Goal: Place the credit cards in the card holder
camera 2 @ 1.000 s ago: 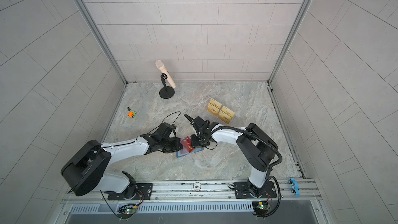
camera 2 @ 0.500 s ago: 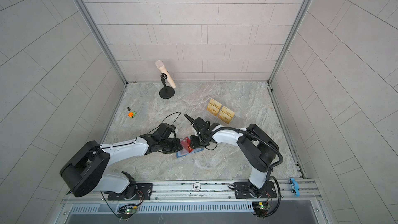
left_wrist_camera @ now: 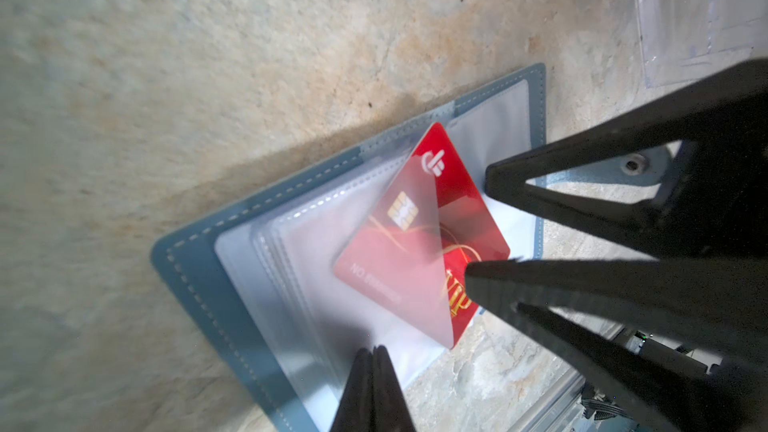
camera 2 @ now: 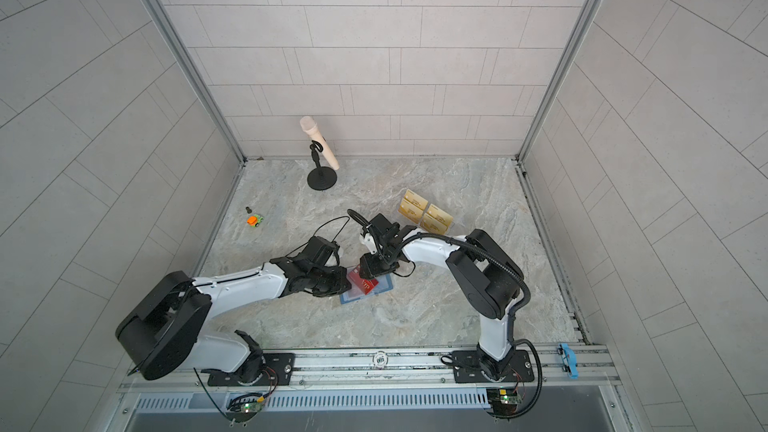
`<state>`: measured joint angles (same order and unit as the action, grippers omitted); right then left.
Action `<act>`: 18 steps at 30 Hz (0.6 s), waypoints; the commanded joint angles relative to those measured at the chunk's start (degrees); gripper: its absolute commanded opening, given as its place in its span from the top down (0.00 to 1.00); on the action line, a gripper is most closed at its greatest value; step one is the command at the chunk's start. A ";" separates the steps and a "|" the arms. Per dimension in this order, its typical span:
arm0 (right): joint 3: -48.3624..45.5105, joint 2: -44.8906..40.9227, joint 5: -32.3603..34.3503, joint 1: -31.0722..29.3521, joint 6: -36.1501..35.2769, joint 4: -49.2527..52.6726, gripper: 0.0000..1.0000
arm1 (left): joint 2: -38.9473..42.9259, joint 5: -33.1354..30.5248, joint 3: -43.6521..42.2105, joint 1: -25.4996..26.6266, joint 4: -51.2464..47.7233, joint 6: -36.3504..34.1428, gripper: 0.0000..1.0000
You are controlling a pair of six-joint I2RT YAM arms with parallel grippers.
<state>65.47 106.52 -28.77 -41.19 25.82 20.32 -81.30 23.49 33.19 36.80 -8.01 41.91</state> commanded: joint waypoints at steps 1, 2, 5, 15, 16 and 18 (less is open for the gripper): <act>2.02 2.47 -1.34 0.78 -5.49 4.09 0.48 | -0.27 -2.13 0.55 0.30 -4.64 -1.19 0.92; 2.19 3.09 -2.24 1.08 -6.01 4.12 0.48 | -0.20 -2.09 0.72 0.29 -4.81 -1.17 0.92; 2.38 4.60 -4.66 1.98 -6.70 3.58 0.50 | -0.35 -2.25 0.92 0.29 -5.02 -1.24 0.92; -2.40 6.09 -13.89 3.22 -3.94 -2.73 0.53 | -0.45 -2.40 1.31 0.27 -5.61 -1.20 0.92; -2.58 5.96 -14.19 3.14 -4.05 -2.62 0.54 | -0.44 -2.40 1.27 0.29 -5.61 -1.21 0.92; -3.00 5.42 -14.42 3.13 -4.22 -2.49 0.55 | -0.41 -2.50 1.35 0.29 -5.61 -1.29 0.92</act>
<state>65.06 109.86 -42.09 -37.06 21.69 15.77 -81.30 22.81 34.11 36.80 -10.46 41.54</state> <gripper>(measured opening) 0.457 0.079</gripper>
